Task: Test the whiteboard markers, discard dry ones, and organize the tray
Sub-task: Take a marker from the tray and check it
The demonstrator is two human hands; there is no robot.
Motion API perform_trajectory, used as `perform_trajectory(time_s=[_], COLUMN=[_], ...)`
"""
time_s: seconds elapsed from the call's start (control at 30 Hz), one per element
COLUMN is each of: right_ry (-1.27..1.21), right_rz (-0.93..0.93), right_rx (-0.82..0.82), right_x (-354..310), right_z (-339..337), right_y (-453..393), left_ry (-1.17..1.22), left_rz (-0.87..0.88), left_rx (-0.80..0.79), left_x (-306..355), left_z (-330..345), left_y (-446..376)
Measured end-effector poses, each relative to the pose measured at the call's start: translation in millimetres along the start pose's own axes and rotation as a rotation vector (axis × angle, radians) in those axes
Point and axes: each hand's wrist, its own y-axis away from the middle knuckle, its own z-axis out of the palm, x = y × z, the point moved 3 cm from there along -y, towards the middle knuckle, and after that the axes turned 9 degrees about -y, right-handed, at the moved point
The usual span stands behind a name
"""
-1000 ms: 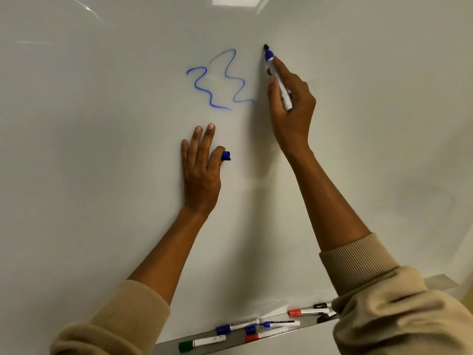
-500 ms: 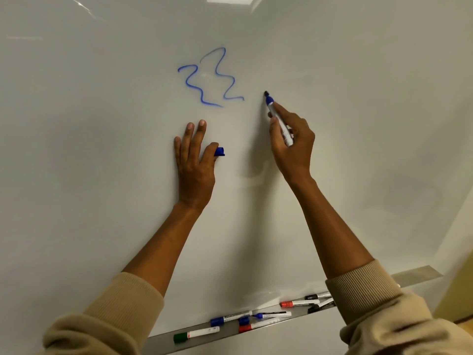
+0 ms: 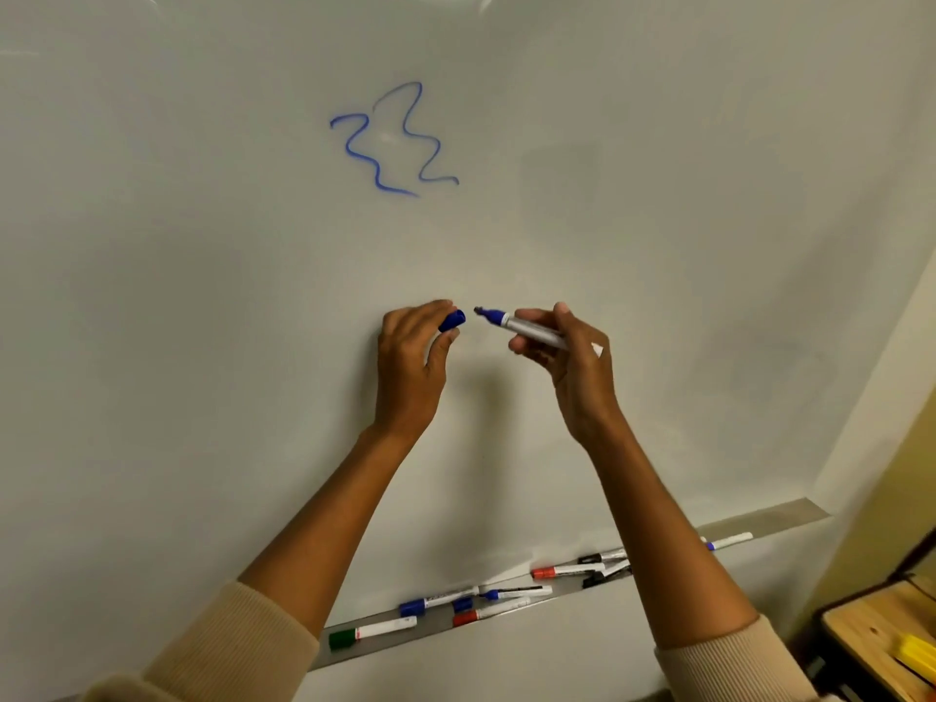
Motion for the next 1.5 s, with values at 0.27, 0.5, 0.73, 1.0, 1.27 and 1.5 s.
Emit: perform_trajectory(time_s=[0.27,0.5,0.73,1.0,1.27,1.5], right_ry=[0.130,0.112,-0.111,-0.145,-0.182,-0.019], right_rz=[0.106,0.287,0.474,0.491,0.485,0.447], right_rx=[0.070,0.132,0.293,0.463,0.542,0.571], right_x=[32,54,88,93,86,55], right_z=[-7,-9,0,-25,-96,-204], right_y=[38,64,104,139,153,180], left_ry=[0.199,0.387,0.575,0.662,0.637,0.676], left_rz=[-0.089,-0.054,-0.193,-0.250,-0.196,-0.185], left_rx=[-0.241,-0.670,-0.871,-0.919,-1.028,-1.050], left_x=[-8,-22,-12,7,48,121], left_z=[-4,-11,-9,13,70,144], left_y=[35,61,105,144,162,200])
